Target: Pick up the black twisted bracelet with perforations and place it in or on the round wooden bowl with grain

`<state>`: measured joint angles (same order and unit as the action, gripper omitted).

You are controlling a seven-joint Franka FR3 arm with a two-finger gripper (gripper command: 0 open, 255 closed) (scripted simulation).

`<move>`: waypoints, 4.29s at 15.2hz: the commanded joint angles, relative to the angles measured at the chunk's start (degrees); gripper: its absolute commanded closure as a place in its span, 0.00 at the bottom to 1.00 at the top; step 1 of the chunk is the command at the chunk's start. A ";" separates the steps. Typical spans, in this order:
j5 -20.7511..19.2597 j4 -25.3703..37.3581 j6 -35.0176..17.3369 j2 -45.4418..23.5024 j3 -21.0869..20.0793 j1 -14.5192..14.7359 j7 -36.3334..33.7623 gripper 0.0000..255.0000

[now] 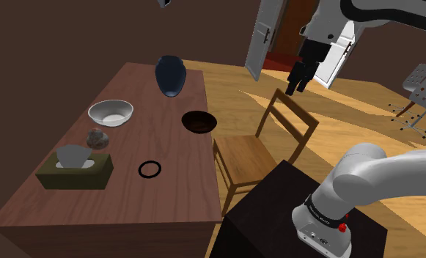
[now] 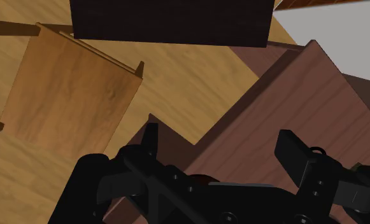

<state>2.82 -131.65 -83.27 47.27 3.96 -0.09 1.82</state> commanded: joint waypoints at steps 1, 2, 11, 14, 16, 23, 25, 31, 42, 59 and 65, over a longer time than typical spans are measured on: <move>0.00 0.00 0.00 0.00 0.00 0.00 0.00 0.00; 0.51 -0.71 -1.52 -0.58 -1.05 0.43 -0.67 0.00; 4.01 -4.07 -15.38 -9.06 -10.52 4.13 -6.56 0.00; 4.48 -3.93 -19.91 -13.10 -13.65 5.12 -8.62 0.00; 4.52 -3.48 -22.84 -16.10 -15.75 5.66 -10.08 0.00; 2.17 0.27 -32.12 -28.23 -22.94 6.80 -16.11 0.00; 0.60 1.97 -34.37 -32.13 -24.91 6.97 -18.23 0.00; -6.97 8.73 -39.43 -44.91 -29.79 7.97 -25.91 0.00; -25.15 28.25 -40.28 -70.43 -30.46 16.89 -39.33 0.00; -32.11 38.41 -42.03 -84.07 -27.24 22.70 -42.73 0.00; -32.11 38.41 -42.02 -84.07 -27.24 22.70 -42.72 1.00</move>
<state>-29.29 -93.22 -125.31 -36.78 -23.33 22.65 -40.91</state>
